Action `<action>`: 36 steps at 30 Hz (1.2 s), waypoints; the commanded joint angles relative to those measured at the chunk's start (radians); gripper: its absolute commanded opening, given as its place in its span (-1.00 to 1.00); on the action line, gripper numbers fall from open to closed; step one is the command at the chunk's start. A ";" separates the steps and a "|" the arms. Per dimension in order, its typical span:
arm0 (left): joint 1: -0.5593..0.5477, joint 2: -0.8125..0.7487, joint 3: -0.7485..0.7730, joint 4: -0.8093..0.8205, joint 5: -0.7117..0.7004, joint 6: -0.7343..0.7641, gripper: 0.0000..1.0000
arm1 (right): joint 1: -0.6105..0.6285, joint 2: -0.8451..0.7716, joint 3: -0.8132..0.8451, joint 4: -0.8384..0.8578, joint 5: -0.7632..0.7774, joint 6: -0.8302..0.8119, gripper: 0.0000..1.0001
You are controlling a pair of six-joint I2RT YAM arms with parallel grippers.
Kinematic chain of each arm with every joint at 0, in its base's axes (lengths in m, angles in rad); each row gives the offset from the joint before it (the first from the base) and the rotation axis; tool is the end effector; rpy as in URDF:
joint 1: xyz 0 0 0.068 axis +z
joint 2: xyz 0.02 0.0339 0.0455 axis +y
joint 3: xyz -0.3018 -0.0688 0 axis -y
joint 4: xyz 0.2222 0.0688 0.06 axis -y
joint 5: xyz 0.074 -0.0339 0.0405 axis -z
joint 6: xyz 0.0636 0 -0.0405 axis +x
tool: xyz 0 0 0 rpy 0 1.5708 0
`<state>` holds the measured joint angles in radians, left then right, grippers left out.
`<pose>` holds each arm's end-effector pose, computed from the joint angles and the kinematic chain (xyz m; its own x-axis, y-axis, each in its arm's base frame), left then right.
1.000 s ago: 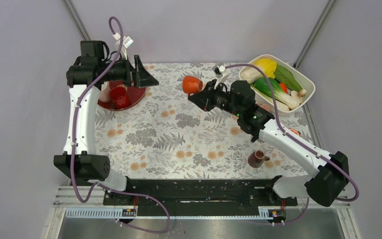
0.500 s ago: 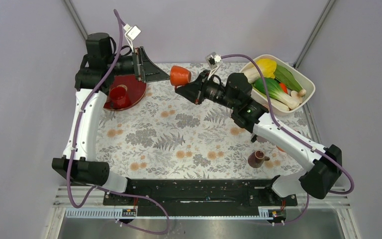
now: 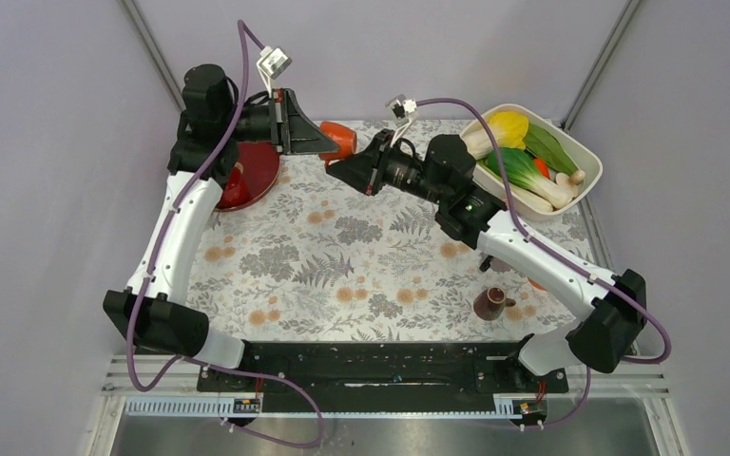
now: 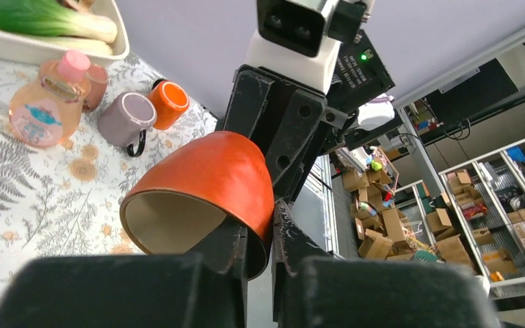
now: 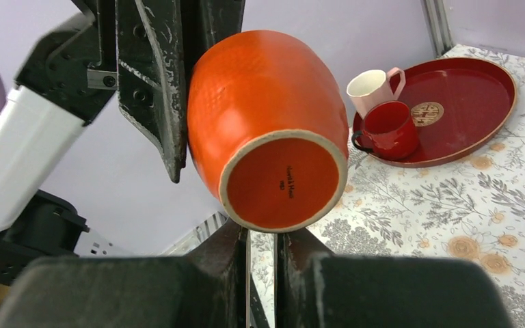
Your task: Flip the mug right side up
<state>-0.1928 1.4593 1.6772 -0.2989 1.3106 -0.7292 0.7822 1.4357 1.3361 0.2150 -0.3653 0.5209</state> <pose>0.2635 -0.1141 0.5127 -0.7219 -0.0337 -0.6912 0.6888 0.0610 -0.7224 0.2244 0.2550 0.4655 -0.3821 0.2756 -0.8821 -0.8300 0.3174 0.4587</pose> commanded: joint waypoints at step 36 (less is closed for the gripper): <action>0.156 0.877 0.601 -0.594 -1.391 0.821 -1.00 | 0.012 -0.059 -0.122 -0.525 0.273 -0.222 0.99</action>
<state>-0.0483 2.3207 2.2177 -0.8967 0.0257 0.0422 0.7906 1.4162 1.1984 -0.2577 -0.1238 0.3248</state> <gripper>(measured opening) 0.159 0.993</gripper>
